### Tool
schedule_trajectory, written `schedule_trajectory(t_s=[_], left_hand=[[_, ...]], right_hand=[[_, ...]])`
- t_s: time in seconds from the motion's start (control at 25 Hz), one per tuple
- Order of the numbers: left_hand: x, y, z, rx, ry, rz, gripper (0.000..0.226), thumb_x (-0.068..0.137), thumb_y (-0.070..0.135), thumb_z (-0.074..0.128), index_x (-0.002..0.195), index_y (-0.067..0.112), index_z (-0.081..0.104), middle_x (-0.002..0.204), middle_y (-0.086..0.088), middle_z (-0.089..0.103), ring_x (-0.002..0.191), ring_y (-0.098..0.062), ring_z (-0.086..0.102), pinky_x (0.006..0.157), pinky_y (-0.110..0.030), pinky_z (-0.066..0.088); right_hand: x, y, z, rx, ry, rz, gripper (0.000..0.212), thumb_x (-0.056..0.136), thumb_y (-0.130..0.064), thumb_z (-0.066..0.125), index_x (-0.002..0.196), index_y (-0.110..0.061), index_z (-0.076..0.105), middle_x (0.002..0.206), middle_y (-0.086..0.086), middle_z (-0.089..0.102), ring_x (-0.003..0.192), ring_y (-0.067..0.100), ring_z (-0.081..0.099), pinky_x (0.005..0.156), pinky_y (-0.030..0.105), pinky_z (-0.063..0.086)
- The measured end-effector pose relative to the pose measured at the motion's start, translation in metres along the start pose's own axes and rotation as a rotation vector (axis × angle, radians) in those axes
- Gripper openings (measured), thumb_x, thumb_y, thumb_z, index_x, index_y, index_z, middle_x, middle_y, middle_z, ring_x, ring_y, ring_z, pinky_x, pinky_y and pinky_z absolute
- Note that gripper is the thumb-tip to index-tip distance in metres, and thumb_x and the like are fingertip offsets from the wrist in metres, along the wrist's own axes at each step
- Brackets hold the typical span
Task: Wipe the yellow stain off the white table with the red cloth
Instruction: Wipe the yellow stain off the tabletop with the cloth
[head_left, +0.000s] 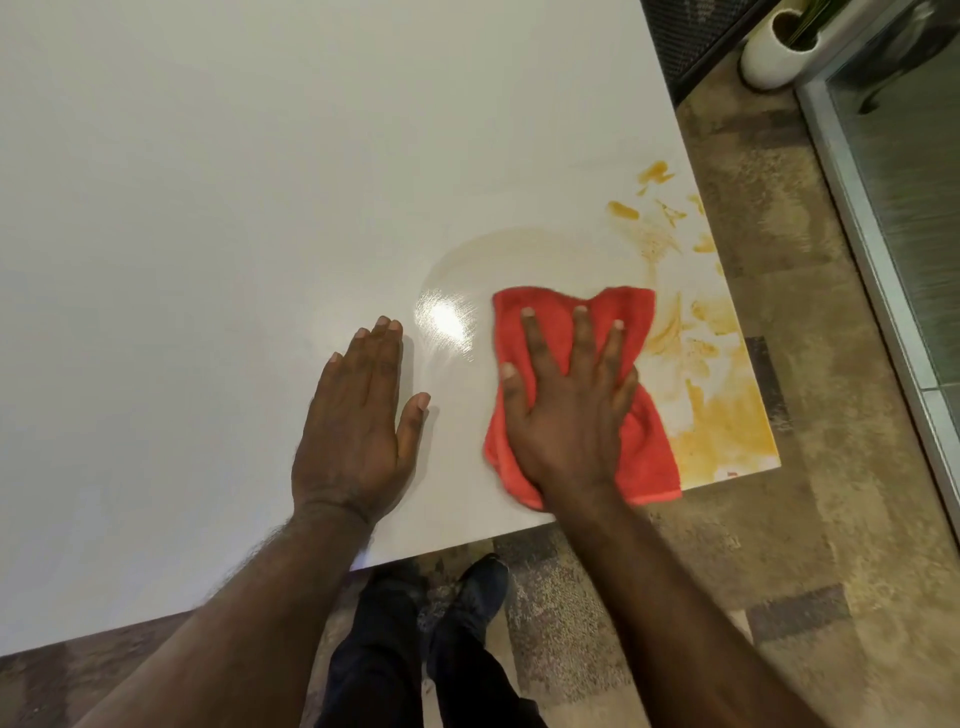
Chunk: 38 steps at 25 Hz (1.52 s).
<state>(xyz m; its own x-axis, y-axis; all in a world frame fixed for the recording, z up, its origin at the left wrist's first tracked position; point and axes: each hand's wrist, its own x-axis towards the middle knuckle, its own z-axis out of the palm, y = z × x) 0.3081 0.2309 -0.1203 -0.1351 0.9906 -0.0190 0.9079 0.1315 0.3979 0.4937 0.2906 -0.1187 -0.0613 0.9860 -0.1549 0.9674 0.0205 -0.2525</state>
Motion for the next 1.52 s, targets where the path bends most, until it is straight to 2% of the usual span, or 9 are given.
schedule_trajectory(t_s=[0.12, 0.24, 0.52, 0.72, 0.88, 1.08, 1.2, 1.36, 1.52], left_hand=[[-0.001, 0.002, -0.001, 0.000, 0.001, -0.005, 0.064, 0.100, 0.043, 0.029, 0.155, 0.011, 0.022, 0.161, -0.006, 0.024, 0.150, -0.019, 0.019, 0.122, -0.035, 0.010], [0.000, 0.003, -0.002, -0.004, 0.005, 0.005, 0.063, 0.100, 0.041, 0.032, 0.154, 0.010, 0.024, 0.161, -0.007, 0.026, 0.150, -0.020, 0.020, 0.122, -0.036, 0.012], [0.000, 0.000, 0.000, 0.010, -0.008, -0.008, 0.064, 0.100, 0.042, 0.031, 0.155, 0.011, 0.023, 0.161, -0.003, 0.023, 0.150, -0.018, 0.017, 0.123, -0.033, 0.009], [0.001, 0.000, -0.001, 0.005, -0.013, 0.000, 0.064, 0.100, 0.043, 0.028, 0.154, 0.010, 0.023, 0.161, -0.004, 0.025, 0.150, -0.020, 0.019, 0.122, -0.032, 0.008], [0.000, 0.000, -0.002, -0.003, -0.008, 0.000, 0.063, 0.100, 0.042, 0.030, 0.153, 0.009, 0.025, 0.160, -0.005, 0.027, 0.149, -0.021, 0.021, 0.122, -0.032, 0.008], [0.000, 0.000, 0.000, 0.008, -0.012, 0.008, 0.064, 0.100, 0.043, 0.028, 0.154, 0.010, 0.023, 0.161, -0.004, 0.023, 0.149, -0.018, 0.019, 0.122, -0.032, 0.008], [-0.001, 0.000, -0.002, 0.019, -0.023, 0.011, 0.066, 0.100, 0.046, 0.027, 0.155, 0.011, 0.020, 0.161, -0.002, 0.019, 0.150, -0.017, 0.016, 0.122, -0.030, 0.003], [0.022, 0.009, -0.005, 0.036, 0.002, -0.007, 0.067, 0.099, 0.049, 0.023, 0.155, 0.011, 0.020, 0.161, -0.008, 0.025, 0.150, -0.024, 0.019, 0.122, -0.042, 0.008], [0.071, 0.009, -0.006, 0.031, -0.004, 0.025, 0.070, 0.098, 0.050, 0.021, 0.155, 0.010, 0.020, 0.162, -0.008, 0.022, 0.151, -0.026, 0.018, 0.121, -0.046, 0.008]], right_hand=[[0.015, -0.038, 0.009, -0.008, -0.033, -0.145, 0.056, 0.097, -0.060, 0.020, 0.151, -0.049, 0.009, 0.166, 0.002, -0.001, 0.150, 0.033, -0.015, 0.113, 0.060, -0.009], [0.058, -0.059, 0.005, 0.004, -0.038, -0.200, 0.053, 0.098, -0.057, 0.026, 0.150, -0.049, 0.018, 0.166, 0.000, 0.006, 0.151, 0.033, -0.008, 0.114, 0.064, -0.001], [0.127, 0.003, -0.018, 0.003, 0.058, 0.042, 0.053, 0.098, -0.055, 0.026, 0.150, -0.046, 0.021, 0.165, 0.002, 0.013, 0.151, 0.032, -0.001, 0.114, 0.065, 0.007], [0.097, 0.048, -0.027, -0.024, 0.125, 0.186, 0.054, 0.099, -0.052, 0.029, 0.152, -0.043, 0.021, 0.165, 0.004, 0.014, 0.151, 0.033, 0.003, 0.116, 0.062, 0.008], [0.061, 0.055, -0.023, -0.025, 0.106, 0.238, 0.065, 0.095, -0.062, 0.025, 0.154, -0.039, 0.014, 0.166, 0.006, 0.008, 0.151, 0.035, -0.001, 0.116, 0.064, 0.007], [0.019, 0.020, -0.006, -0.018, 0.062, 0.218, 0.083, 0.087, -0.078, 0.020, 0.155, -0.034, 0.004, 0.166, 0.009, -0.002, 0.150, 0.035, -0.011, 0.115, 0.063, 0.000], [0.016, -0.013, 0.003, -0.016, 0.050, 0.179, 0.081, 0.089, -0.076, 0.019, 0.155, -0.034, 0.001, 0.166, 0.009, -0.004, 0.149, 0.037, -0.015, 0.114, 0.063, -0.005], [0.047, -0.044, 0.006, -0.019, 0.058, 0.079, 0.073, 0.093, -0.068, 0.025, 0.155, -0.036, 0.008, 0.166, 0.008, 0.001, 0.150, 0.039, -0.011, 0.115, 0.062, -0.005], [0.099, -0.055, 0.001, -0.029, 0.055, 0.035, 0.069, 0.094, -0.065, 0.027, 0.154, -0.036, 0.011, 0.166, 0.007, 0.005, 0.150, 0.040, -0.006, 0.115, 0.064, -0.002]])
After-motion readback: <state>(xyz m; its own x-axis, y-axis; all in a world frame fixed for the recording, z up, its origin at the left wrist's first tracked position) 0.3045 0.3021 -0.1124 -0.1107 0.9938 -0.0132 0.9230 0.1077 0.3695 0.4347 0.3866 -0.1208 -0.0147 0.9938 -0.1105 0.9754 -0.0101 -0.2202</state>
